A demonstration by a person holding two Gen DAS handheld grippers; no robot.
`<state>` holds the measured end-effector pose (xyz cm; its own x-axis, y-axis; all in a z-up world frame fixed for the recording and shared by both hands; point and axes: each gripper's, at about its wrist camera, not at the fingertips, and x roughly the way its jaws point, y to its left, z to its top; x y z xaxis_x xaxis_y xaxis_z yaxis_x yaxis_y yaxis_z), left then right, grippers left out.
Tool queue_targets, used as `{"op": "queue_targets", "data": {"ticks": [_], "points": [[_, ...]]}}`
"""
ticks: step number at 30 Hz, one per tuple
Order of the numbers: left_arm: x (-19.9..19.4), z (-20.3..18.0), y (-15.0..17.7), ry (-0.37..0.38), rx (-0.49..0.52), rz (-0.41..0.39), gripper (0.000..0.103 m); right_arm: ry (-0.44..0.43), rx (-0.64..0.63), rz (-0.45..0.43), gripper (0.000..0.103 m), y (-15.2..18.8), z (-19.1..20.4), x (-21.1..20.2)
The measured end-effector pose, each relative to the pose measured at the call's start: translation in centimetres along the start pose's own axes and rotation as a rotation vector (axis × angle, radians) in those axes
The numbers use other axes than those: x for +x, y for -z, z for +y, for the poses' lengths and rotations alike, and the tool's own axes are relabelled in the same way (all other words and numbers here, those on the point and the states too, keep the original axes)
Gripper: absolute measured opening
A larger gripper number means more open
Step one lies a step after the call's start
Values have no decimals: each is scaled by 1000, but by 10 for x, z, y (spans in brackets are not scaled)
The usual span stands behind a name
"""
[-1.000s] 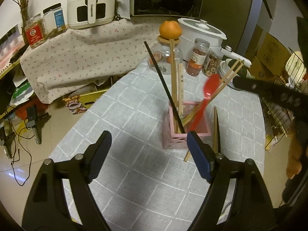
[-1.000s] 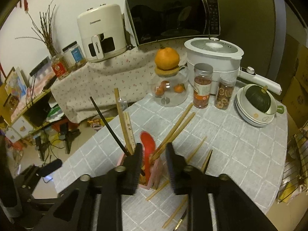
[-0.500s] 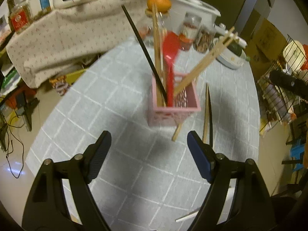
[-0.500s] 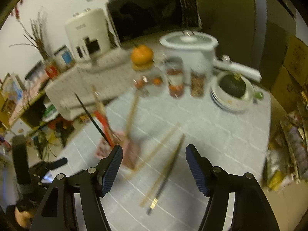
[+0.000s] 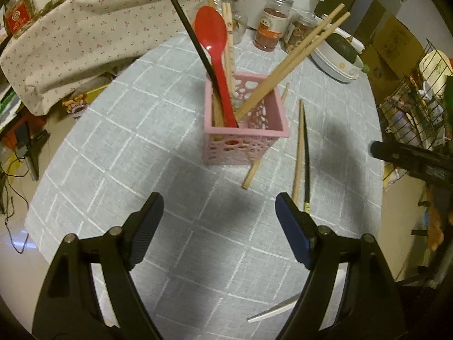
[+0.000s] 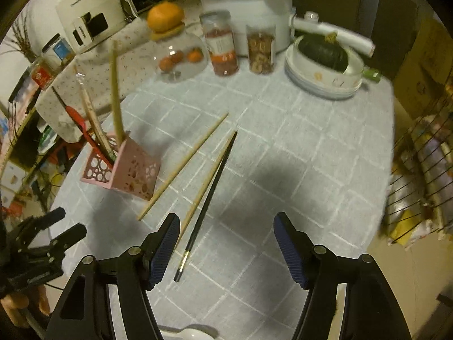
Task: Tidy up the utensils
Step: 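Grasp a black chopstick from the table with the right tool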
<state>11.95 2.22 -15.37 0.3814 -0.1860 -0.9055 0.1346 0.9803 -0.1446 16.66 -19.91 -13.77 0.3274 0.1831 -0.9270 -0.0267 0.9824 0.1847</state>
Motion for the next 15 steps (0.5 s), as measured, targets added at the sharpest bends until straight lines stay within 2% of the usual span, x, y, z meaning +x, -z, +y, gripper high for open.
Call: {"op": "queue_targets", "data": {"ticks": [3, 5, 8, 11, 15], "points": [[-4, -3, -1, 28, 18, -16, 81, -28, 17, 25, 62, -9, -3, 23], [-6, -4, -2, 35, 32, -32, 81, -37, 31, 47, 44, -13, -6, 42], [-7, -4, -5, 33, 48, -55, 81, -35, 58, 77, 32, -20, -10, 67], [-8, -2, -7, 20, 60, -76, 81, -59, 89, 99, 25, -29, -12, 86], [-8, -1, -8, 17, 73, -85, 81, -76, 111, 97, 24, -39, -11, 99]]}}
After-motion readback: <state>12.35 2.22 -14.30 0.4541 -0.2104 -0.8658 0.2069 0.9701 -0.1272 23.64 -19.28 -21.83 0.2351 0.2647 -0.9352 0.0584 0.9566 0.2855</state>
